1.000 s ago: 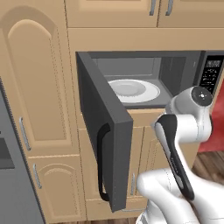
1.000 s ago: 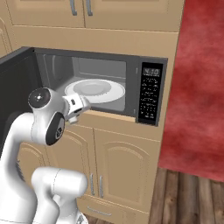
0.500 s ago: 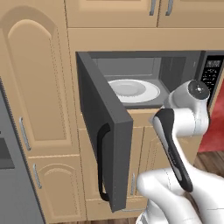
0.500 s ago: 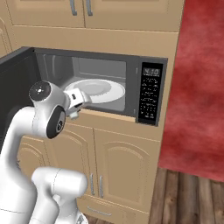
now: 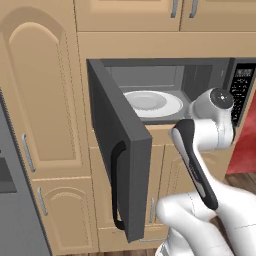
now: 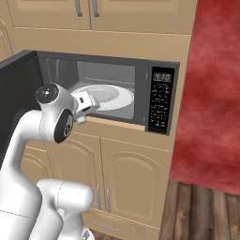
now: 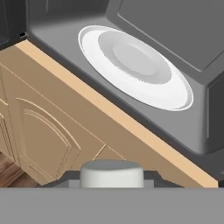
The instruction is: Pick the marshmallow from the counter and place it in the microwave. Then turn on the microwave.
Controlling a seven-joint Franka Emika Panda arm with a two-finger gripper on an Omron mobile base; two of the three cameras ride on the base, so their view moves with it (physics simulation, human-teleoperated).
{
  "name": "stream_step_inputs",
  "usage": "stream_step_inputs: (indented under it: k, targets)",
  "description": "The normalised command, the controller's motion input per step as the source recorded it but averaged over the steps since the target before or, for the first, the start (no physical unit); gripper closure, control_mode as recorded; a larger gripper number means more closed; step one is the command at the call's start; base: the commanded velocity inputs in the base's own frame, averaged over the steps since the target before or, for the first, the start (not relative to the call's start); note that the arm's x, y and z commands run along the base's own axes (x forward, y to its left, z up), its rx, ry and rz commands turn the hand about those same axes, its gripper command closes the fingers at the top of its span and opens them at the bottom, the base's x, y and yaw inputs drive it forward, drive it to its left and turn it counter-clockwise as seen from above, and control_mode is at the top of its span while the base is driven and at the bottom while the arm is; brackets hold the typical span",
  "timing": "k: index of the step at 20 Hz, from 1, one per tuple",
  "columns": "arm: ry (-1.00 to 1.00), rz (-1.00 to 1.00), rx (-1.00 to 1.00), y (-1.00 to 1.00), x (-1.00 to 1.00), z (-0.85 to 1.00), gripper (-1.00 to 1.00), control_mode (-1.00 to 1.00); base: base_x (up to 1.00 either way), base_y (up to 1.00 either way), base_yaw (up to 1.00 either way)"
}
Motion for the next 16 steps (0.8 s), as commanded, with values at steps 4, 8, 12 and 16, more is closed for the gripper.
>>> stream_step_inputs:
  k: [4, 8, 12, 16]
  targets:
    - [-0.01, 0.0, 0.0, 0.01, 0.19, 0.0, 1.0, -1.0, 0.0, 0.0, 0.0]
    - [-0.01, 0.0, 0.0, 0.0, 0.19, 0.0, 1.0, -1.0, 0.0, 0.0, 0.0]
    - [-0.01, 0.0, 0.0, 0.0, 0.22, 0.0, 1.0, -1.0, 0.0, 0.0, 0.0]
    - [-0.01, 0.0, 0.0, 0.0, 0.24, 0.0, 1.0, -1.0, 0.0, 0.0, 0.0]
